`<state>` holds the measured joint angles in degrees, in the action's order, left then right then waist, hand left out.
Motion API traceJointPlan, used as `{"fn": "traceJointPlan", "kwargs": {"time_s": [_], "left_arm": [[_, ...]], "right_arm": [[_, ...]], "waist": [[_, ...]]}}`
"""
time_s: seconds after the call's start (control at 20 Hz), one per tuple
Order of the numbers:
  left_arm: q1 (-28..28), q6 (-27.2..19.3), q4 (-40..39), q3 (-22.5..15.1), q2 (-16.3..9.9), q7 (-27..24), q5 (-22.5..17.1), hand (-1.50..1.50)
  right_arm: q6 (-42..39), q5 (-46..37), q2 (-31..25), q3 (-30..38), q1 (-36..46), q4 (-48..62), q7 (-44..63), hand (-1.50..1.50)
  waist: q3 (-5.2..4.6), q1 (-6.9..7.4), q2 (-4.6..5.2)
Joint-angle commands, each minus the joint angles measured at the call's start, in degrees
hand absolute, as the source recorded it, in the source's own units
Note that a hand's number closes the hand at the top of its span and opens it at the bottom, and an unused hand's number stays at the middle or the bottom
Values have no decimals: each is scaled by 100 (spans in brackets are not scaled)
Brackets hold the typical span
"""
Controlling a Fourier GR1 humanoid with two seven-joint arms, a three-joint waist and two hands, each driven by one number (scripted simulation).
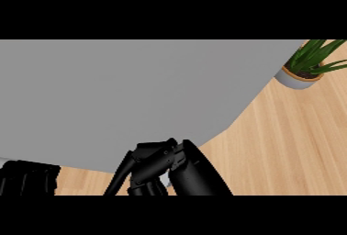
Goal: Pick up the bottled water, place it into the cabinet and close the cabinet
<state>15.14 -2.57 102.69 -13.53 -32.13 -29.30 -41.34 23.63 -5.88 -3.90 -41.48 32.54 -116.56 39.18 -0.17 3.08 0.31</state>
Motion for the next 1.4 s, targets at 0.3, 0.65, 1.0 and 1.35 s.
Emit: {"fn": "traceJointPlan", "kwargs": {"time_s": [0.3,0.65,1.0,1.35], "left_arm": [[612,425,445,581,-372,86,-345,150],[289,716,-255,555,-130,-96,-122,150],[382,736,72,563,-190,-19,-140,150],[339,668,140,511,-190,98,-83,150]], "right_arm": [[-1114,1989,357,2066,1270,3010,-1292,150],[-1997,2207,69,2822,1791,4627,-2116,150],[-2506,2341,-347,3146,1782,5022,-2670,150],[-2654,2354,-427,3155,1693,5158,-2862,150]], "waist": [[23,-14,24],[13,-150,27],[15,-57,83],[15,-6,108]]}}
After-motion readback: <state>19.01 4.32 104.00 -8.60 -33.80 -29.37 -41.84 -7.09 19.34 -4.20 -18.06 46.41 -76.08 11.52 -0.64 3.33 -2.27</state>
